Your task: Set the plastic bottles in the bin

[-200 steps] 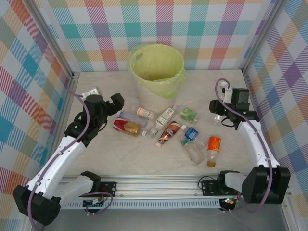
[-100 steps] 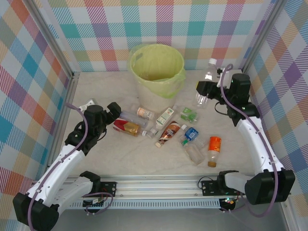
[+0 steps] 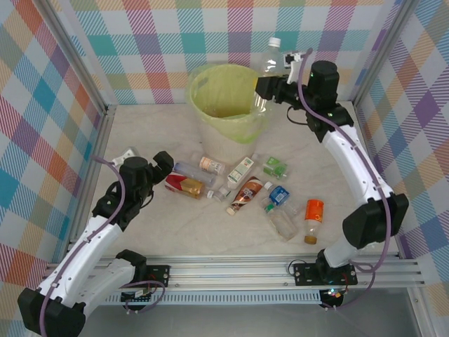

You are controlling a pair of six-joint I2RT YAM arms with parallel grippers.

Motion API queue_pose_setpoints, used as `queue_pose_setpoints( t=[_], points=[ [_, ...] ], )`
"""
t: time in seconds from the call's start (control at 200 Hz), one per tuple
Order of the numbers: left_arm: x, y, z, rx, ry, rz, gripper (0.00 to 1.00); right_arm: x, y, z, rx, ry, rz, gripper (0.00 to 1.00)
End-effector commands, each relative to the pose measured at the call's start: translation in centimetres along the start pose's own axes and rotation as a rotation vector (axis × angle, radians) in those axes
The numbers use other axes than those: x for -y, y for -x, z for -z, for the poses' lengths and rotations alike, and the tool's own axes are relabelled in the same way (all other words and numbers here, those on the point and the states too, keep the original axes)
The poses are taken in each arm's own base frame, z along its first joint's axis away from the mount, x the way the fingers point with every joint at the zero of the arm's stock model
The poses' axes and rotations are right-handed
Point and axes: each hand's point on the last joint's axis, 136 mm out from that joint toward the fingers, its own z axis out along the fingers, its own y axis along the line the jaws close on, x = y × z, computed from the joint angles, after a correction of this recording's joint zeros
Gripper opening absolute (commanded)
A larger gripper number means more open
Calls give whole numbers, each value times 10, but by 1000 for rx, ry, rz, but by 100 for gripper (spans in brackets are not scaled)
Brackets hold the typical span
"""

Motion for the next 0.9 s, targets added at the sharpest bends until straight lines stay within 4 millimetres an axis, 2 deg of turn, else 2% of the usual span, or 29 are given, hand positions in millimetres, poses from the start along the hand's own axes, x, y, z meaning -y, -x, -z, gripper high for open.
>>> queue_pose_setpoints(
  t=[0.0, 0.08, 0.145, 0.3, 0.395, 0.66, 0.785, 0.895],
  points=[
    [-9, 4, 2, 24, 19, 26, 100, -18, 25, -12, 50, 69, 17, 55],
    [-12, 2, 2, 20, 23, 30, 100, -16, 30, -29, 52, 84, 13, 55],
    [-14, -1, 1, 11, 24, 33, 100, -4, 26, -44, 38, 57, 7, 56],
    [-16, -3, 3, 0, 27, 31, 100, 28, 3, -80, -50, -76, 41, 56],
    [-19, -4, 6, 2, 35, 25, 100, 43, -10, -93, -87, -180, 88, 58],
    [-26, -6, 8, 9, 44, 31, 100, 88, -50, -106, -215, -566, 269, 63],
    [-28, -8, 6, 0, 52, 35, 100, 94, -68, -110, -260, -617, 289, 66],
    [-31, -11, 4, -12, 61, 38, 100, 100, -75, -110, -280, -678, 305, 68]
  ],
)
